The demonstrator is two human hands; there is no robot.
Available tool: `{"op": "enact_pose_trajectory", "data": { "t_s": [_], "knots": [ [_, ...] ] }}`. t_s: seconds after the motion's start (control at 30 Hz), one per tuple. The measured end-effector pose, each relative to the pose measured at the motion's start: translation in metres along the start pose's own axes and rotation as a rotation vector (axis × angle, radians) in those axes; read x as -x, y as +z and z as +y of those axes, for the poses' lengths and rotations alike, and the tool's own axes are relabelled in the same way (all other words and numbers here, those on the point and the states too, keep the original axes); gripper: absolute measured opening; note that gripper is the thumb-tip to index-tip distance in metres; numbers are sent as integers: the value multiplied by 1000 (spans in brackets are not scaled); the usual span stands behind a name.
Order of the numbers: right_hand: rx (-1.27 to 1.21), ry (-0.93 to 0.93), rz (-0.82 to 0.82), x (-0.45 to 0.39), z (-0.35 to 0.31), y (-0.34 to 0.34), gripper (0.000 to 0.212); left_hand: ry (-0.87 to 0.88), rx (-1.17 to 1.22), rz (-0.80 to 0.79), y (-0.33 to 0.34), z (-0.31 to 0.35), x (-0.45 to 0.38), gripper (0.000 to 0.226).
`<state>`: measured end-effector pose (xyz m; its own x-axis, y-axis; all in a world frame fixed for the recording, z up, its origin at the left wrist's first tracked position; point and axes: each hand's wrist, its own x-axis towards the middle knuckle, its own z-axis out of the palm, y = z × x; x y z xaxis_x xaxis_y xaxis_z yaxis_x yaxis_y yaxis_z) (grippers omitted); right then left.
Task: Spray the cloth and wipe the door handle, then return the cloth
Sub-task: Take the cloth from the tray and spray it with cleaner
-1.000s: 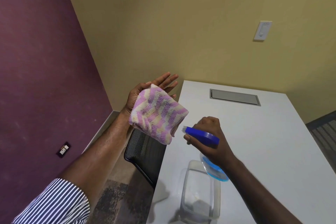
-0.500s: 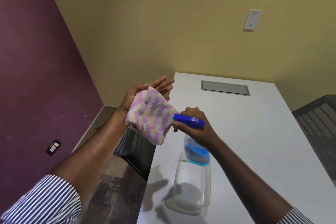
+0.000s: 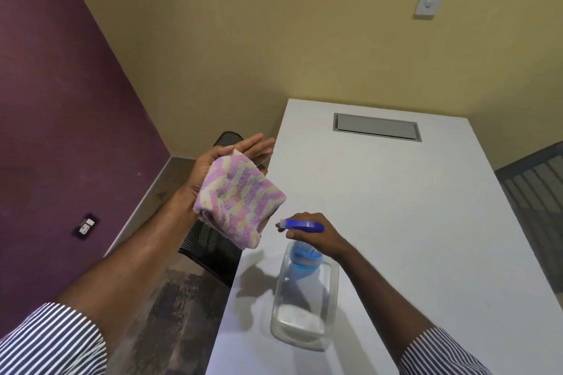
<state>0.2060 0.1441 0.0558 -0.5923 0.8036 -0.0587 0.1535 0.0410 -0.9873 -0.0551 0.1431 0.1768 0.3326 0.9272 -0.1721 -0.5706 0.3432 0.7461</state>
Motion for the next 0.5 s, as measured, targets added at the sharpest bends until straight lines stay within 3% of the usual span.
{"op": "enact_pose_trajectory", "data": {
  "t_s": [0.27, 0.5],
  "knots": [
    [-59, 33, -33, -10, 34, -13, 36, -9, -7, 40, -11, -8, -6, 61],
    [-6, 160, -112, -2, 32, -36, 81, 14, 27, 40, -5, -10, -7, 61]
  ]
}}
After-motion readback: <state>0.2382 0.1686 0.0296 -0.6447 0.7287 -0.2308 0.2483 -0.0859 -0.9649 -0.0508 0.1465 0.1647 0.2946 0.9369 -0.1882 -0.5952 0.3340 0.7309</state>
